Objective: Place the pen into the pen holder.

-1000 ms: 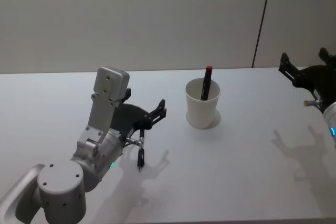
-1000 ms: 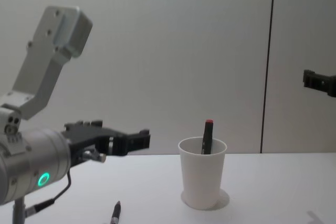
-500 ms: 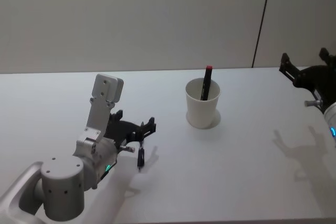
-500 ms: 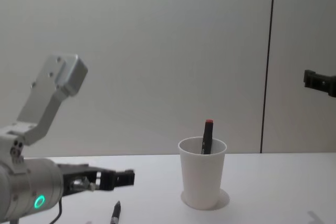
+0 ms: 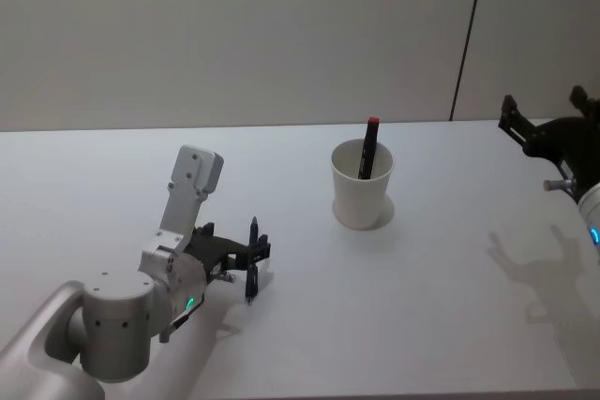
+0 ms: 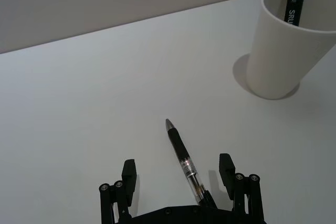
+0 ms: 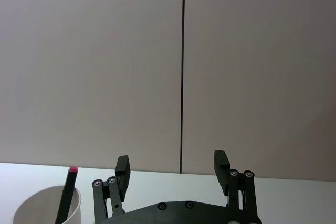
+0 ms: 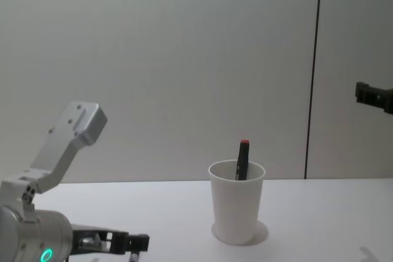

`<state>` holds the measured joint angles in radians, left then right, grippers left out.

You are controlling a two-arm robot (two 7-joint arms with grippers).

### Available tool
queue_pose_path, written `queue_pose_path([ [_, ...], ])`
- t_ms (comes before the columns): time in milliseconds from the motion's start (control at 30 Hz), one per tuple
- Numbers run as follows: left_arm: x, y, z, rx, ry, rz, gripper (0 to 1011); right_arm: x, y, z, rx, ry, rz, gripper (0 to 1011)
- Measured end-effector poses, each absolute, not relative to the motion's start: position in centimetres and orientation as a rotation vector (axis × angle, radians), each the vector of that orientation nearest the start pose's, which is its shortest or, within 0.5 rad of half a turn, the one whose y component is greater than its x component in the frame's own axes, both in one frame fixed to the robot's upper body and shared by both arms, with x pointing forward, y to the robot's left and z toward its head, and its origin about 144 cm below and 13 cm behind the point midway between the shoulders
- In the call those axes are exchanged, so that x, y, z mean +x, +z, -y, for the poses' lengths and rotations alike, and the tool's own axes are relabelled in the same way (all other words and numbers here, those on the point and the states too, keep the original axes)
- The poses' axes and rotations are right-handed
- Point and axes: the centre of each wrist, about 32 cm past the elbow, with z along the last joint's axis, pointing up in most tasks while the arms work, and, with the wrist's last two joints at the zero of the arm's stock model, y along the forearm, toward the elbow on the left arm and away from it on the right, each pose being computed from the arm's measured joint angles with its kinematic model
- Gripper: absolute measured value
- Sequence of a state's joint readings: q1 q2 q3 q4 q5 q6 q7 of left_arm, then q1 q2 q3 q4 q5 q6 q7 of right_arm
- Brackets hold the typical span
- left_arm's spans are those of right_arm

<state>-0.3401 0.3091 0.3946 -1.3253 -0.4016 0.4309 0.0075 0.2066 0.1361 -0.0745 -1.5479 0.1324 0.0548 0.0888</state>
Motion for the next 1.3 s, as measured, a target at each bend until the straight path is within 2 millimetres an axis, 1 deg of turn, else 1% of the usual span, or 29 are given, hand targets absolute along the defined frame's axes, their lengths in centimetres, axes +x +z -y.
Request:
queue_pose_path([
  [367,54.6,115.2,-23.0,0.446,1.262,-0.332,1000,51.4,120.7,24.4,0.076,-1.410,0.106,1001],
  [400,54.7,115.1,-23.0,0.449,1.261,-0.334,967,51.4,120.7,24.4,0.076,-1.410,0.106,1001],
  [467,54.8,115.0,-23.0,0.456,1.259,-0.340,943,51.4,120.7,24.4,0.076,-1.410,0.106,1001],
  [500,54.8,114.9,-23.0,0.459,1.259,-0.342,904,51.4,120.7,24.4,0.076,-1.410,0.106,1002],
  [600,55.0,114.7,-23.1,0.469,1.257,-0.348,859,51.4,120.7,24.4,0.076,-1.410,0.106,1001],
  [633,55.0,114.7,-23.1,0.473,1.255,-0.350,816,51.4,120.7,24.4,0.076,-1.410,0.106,1001],
  [667,55.0,114.6,-23.1,0.475,1.255,-0.352,816,51.4,120.7,24.4,0.076,-1.410,0.106,1002],
  [700,55.1,114.5,-23.2,0.479,1.254,-0.353,762,51.4,120.7,24.4,0.076,-1.410,0.105,1001],
  [733,55.1,114.5,-23.2,0.481,1.253,-0.354,728,51.4,120.7,24.4,0.076,-1.410,0.106,1001],
  [767,55.2,114.5,-23.2,0.483,1.253,-0.355,728,51.4,120.7,24.4,0.076,-1.410,0.106,1002],
  [800,55.2,114.4,-23.2,0.484,1.252,-0.356,673,51.4,120.7,24.4,0.076,-1.410,0.106,1001],
  [867,55.2,114.3,-23.1,0.487,1.250,-0.358,606,51.4,120.7,24.4,0.076,-1.410,0.106,1001],
  [1300,55.4,113.9,-22.8,0.504,1.237,-0.368,511,51.4,120.7,24.4,0.076,-1.410,0.106,1001],
])
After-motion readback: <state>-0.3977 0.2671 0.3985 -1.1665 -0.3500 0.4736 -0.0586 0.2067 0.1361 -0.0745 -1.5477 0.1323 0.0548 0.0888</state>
